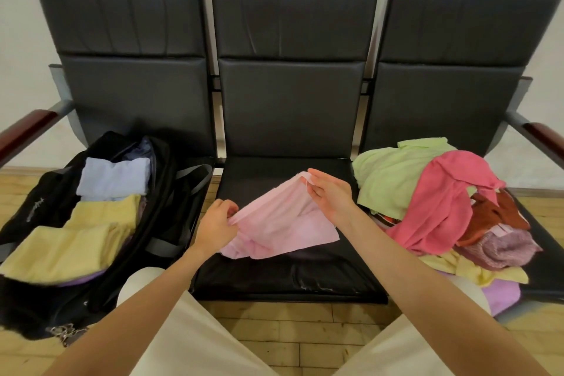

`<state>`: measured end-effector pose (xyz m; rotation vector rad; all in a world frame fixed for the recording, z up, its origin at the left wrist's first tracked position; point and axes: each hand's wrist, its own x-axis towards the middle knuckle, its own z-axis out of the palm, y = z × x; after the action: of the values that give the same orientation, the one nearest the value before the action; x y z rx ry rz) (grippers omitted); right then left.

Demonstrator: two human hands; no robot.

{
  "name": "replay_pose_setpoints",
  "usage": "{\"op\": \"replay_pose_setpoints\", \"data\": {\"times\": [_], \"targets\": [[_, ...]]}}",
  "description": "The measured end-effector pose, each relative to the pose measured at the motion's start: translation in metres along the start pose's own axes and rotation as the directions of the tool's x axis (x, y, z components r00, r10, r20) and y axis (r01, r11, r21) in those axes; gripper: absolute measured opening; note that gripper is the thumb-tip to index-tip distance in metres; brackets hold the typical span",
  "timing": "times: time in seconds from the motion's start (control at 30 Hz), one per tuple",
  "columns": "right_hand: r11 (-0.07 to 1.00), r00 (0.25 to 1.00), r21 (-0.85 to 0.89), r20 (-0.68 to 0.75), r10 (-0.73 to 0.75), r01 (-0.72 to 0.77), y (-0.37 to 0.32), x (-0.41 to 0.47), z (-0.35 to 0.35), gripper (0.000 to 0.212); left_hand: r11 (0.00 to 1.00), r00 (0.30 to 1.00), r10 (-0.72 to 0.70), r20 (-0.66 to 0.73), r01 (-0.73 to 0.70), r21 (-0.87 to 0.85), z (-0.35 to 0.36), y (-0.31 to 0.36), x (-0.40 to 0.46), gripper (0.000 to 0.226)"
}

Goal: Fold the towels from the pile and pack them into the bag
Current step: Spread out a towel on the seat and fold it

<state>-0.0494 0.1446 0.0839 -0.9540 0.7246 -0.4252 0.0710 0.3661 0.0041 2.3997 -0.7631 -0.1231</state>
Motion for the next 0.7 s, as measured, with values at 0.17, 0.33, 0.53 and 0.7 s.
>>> {"op": "replay_pose_setpoints", "data": {"times": [0.17,0.33,0.53,0.7], "targets": [[0.996,0.983,-0.085,-0.181,-0.001,-0.015,0.005,0.026,-0.007,0.022,0.98,0.982,-0.186,-0.046,0.188,0.058,0.007,-0.027,-0.013,0.013],[0.999,0.989,-0.029,-0.149,0.011,-0.016,-0.01,0.051,0.019,0.028,0.823,0.873,-0.486,-0.042,0.441,-0.357,0.013,-0.022,0.002,0.015],[0.995,0.992,0.055,0.08,-0.093,0.089,-0.025,0.073,0.022,0.044,0.692,0.909,-0.415,0.044,0.347,-0.633,0.0,0.021,0.021,0.021],[0.897,0.975,-0.44,-0.213,-0.061,-0.04,0.026,0.091,-0.024,0.019,0.809,0.908,-0.417,0.045,0.393,-0.437,0.012,0.003,0.015,0.018]]}}
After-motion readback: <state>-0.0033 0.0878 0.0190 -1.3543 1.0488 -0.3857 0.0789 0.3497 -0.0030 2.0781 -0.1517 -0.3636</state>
